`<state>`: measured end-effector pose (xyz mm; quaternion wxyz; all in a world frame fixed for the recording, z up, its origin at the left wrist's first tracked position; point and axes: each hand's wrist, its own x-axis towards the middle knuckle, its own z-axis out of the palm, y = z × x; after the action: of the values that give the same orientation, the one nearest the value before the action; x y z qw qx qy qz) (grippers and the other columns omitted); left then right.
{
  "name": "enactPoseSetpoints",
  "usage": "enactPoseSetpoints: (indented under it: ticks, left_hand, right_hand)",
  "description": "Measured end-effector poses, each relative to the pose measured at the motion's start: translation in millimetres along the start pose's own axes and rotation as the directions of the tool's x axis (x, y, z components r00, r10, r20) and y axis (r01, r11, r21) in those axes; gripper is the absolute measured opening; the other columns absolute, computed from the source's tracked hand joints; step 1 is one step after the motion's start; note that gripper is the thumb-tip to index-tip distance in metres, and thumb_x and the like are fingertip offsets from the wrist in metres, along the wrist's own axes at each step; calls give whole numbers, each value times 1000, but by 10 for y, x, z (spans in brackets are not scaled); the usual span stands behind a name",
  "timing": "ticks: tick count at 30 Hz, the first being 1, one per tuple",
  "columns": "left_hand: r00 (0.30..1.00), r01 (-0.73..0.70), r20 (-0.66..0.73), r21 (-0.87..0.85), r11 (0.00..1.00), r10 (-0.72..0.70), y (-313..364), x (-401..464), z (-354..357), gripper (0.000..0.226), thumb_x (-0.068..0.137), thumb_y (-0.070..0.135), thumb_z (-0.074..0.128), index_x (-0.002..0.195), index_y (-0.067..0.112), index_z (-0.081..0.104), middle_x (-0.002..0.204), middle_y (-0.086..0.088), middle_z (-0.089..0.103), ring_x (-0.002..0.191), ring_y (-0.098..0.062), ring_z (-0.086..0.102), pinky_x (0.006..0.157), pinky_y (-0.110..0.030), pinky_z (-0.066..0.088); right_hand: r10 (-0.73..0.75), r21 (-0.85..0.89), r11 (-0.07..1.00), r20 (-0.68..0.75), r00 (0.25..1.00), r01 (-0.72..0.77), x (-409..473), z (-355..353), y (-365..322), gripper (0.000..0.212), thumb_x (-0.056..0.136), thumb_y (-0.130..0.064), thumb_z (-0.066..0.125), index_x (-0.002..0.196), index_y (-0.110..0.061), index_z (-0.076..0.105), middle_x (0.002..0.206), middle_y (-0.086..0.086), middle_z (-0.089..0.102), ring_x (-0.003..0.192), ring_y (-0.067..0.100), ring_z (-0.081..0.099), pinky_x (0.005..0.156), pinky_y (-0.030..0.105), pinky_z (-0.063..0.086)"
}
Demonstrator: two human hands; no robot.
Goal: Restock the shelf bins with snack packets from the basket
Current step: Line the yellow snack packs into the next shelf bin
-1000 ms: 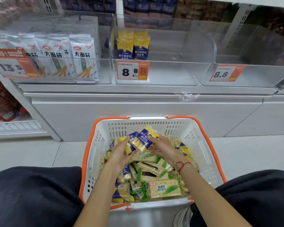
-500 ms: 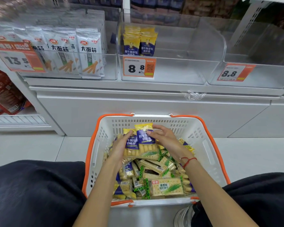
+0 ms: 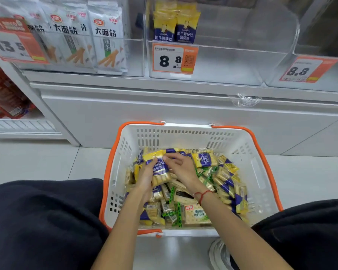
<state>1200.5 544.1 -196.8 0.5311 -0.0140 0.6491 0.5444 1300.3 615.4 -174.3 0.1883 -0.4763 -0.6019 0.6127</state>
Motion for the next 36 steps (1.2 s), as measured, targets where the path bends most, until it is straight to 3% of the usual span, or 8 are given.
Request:
enactPoseSetpoints:
  ticks: [3,7,11,19,24,28,32,36]
  left_hand:
    - [992,-26,-121,-35,999,21,-62,103,-211,88,71,66,62,139,14,44,136,-12,54,122,-30,54,101,-52,44]
    - [982,-77,-177,-63,995,65,155,-59,-279,41,97,42,49,124,11,56,116,-10,66,108,-27,62,98,-47,47]
    - [996,-71,-82,-364,929,44,294,-124,-305,21,97,19,39,98,10,58,87,-8,65,78,-24,60,76,-40,50]
    - [991,-136,-26,-270,953,133,284,-228,-247,18,97,13,46,109,9,58,102,-10,67,90,-24,63,92,-43,48]
    - [982,-183,-59,-120,976,177,238,-185,-212,32,96,20,50,127,14,52,120,-10,65,109,-28,62,97,-48,48]
    - [994,-108,-35,-20,994,107,180,-133,-109,47,94,28,54,139,19,43,136,-7,54,121,-28,54,101,-50,45]
    - [998,-57,38,-37,998,58,192,-250,66,57,97,25,52,148,20,28,147,-2,40,132,-26,43,104,-45,41]
    - [998,-64,29,6,998,64,169,-239,107,54,98,25,49,148,20,29,146,-7,43,127,-26,49,87,-41,52]
  right_hand:
    - [89,-107,991,27,996,-86,31,100,128,26,95,-30,55,112,-12,64,102,1,67,92,17,63,84,32,53]
    - [303,-639,769,398,866,25,-90,263,422,24,91,-29,60,92,-6,65,85,7,61,64,13,52,62,26,43]
    - [449,-835,482,497,742,267,-243,420,495,61,81,-46,69,119,-4,48,116,12,55,88,20,45,74,31,38]
    - [393,-643,761,558,730,82,-76,76,257,46,79,-32,75,119,-24,54,126,-1,48,107,19,52,90,31,44]
    - [318,-313,934,503,804,-173,-63,-311,-132,29,90,-35,61,111,-15,67,88,-2,61,66,8,54,67,20,47]
    - [287,46,926,560,777,-376,-94,-592,-347,36,80,-27,69,112,-10,68,104,4,68,86,15,65,78,22,55]
    - [308,15,926,554,774,-378,-165,-659,-298,42,80,5,66,119,-10,64,106,7,70,90,14,69,77,19,56]
    - [348,-75,936,357,867,-344,-200,-637,-183,40,79,-22,74,114,-4,66,72,-2,62,55,4,53,54,13,46]
